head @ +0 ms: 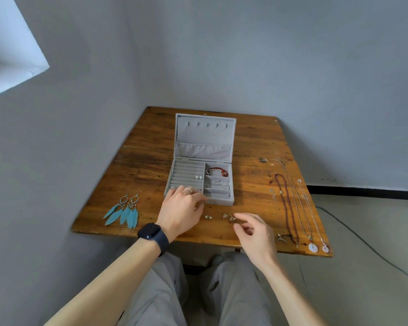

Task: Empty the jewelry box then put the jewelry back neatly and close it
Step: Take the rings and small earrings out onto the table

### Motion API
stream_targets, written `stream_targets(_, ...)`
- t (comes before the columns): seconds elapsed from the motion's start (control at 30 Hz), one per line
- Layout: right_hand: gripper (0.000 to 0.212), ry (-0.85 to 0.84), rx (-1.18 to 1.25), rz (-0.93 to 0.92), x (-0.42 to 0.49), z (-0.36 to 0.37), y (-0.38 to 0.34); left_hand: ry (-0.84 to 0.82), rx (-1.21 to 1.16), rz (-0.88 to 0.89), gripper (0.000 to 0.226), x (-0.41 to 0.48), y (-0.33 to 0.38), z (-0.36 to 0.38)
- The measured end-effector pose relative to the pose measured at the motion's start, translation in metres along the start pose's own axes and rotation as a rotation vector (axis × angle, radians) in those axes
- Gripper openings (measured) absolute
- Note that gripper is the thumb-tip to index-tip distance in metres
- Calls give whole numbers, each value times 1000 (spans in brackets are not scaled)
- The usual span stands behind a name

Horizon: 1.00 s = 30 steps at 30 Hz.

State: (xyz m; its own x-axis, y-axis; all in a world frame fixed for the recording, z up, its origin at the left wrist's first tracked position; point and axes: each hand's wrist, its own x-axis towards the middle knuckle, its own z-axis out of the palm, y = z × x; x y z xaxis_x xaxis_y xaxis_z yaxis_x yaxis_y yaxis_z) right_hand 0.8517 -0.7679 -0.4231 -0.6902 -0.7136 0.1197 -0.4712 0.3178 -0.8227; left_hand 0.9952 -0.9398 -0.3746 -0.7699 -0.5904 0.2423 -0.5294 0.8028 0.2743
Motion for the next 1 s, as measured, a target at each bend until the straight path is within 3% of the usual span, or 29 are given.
stream_targets(0.3, 19, 10, -220, -228, 24, -9, -31, 55, -44, -110, 29, 16, -25, -4)
stream_targets(0.53, 24, -47, -407, -325, 93, 9, -61, 49, 7, -156, 36, 59, -37, 1)
stream_targets(0.8, 31, -215, -500, -300, 149, 52, -71, -24, 38, -149, 32, 92, -44, 16)
stream_targets(1.0, 27, -260, -584, -297, 164, 68, -73, 11, -28, -169, 23, 93, -59, 17)
